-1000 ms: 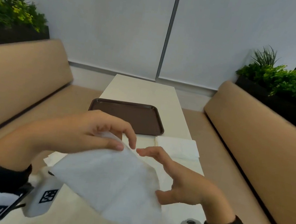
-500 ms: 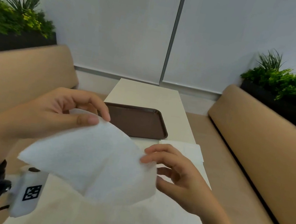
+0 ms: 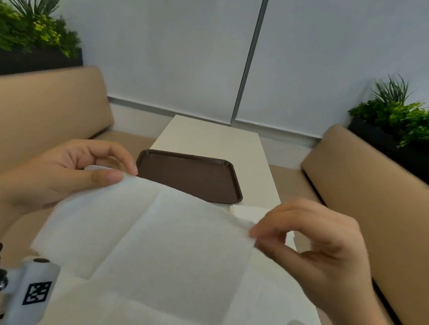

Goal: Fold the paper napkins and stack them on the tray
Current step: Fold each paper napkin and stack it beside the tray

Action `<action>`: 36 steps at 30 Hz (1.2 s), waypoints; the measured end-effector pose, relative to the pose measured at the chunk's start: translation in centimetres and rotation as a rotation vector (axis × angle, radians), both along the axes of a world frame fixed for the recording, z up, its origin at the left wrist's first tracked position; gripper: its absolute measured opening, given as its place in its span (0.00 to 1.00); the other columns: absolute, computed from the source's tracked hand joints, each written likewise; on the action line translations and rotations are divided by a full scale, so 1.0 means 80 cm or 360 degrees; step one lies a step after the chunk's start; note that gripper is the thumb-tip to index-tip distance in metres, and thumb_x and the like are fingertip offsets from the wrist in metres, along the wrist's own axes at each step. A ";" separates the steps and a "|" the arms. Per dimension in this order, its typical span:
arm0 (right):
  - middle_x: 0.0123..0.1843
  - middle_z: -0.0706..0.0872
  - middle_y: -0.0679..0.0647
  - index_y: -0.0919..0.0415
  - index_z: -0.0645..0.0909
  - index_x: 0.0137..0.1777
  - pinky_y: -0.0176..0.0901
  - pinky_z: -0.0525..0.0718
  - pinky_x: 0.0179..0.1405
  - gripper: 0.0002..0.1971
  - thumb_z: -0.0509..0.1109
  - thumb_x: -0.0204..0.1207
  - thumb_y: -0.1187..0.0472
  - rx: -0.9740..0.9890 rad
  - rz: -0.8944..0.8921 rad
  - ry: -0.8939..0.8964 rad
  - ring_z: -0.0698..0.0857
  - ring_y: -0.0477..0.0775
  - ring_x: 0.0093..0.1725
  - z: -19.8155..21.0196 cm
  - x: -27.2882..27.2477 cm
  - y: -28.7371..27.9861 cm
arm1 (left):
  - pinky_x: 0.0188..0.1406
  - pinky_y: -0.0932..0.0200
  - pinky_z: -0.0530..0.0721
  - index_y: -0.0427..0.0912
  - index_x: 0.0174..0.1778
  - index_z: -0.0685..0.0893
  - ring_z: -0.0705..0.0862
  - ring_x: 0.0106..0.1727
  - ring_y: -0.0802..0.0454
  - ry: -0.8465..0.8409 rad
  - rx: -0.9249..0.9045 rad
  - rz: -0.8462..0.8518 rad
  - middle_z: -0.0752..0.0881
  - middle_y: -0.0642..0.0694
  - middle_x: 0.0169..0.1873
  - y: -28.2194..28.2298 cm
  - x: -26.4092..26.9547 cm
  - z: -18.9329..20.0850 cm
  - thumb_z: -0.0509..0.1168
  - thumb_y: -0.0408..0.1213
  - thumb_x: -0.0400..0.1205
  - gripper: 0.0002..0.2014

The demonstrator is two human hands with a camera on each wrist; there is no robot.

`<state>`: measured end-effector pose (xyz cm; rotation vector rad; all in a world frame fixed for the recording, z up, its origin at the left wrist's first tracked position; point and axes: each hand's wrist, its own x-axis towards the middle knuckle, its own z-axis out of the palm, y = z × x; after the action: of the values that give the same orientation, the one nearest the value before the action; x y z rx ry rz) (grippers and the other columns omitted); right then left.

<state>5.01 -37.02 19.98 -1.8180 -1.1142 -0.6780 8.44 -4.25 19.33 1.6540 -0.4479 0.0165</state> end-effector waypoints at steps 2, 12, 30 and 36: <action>0.36 0.87 0.44 0.53 0.87 0.39 0.32 0.79 0.34 0.03 0.76 0.71 0.62 -0.0027 -0.0161 -0.0181 0.83 0.40 0.36 0.003 -0.003 -0.004 | 0.28 0.65 0.83 0.47 0.37 0.88 0.85 0.29 0.53 -0.0067 -0.0041 0.0043 0.88 0.45 0.33 0.001 0.001 0.001 0.82 0.62 0.51 0.28; 0.71 0.78 0.52 0.57 0.88 0.52 0.46 0.73 0.72 0.12 0.71 0.77 0.51 -0.0707 0.0430 0.0608 0.76 0.51 0.73 0.012 0.038 0.014 | 0.48 0.64 0.84 0.53 0.48 0.90 0.88 0.48 0.53 -0.0512 0.0850 -0.0469 0.90 0.52 0.44 -0.059 -0.006 0.049 0.62 0.47 0.80 0.11; 0.53 0.91 0.56 0.52 0.88 0.56 0.51 0.87 0.55 0.16 0.69 0.77 0.73 0.0117 -0.0030 0.1323 0.90 0.57 0.53 -0.066 0.080 0.002 | 0.52 0.54 0.87 0.83 0.66 0.59 0.86 0.61 0.52 0.0186 -0.0537 -0.0076 0.82 0.53 0.66 -0.145 0.023 -0.085 0.72 0.33 0.72 0.43; 0.64 0.80 0.38 0.40 0.74 0.68 0.33 0.82 0.52 0.32 0.79 0.69 0.68 -0.0404 -0.0014 0.1350 0.83 0.39 0.56 -0.080 0.071 -0.010 | 0.60 0.53 0.84 0.75 0.66 0.72 0.79 0.67 0.53 -0.0063 -0.0281 0.0016 0.75 0.61 0.69 -0.153 0.033 -0.108 0.71 0.33 0.72 0.35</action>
<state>10.68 -37.86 13.55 -2.0130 -0.6218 0.2598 11.07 -16.47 10.67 1.4844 -0.4555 0.0941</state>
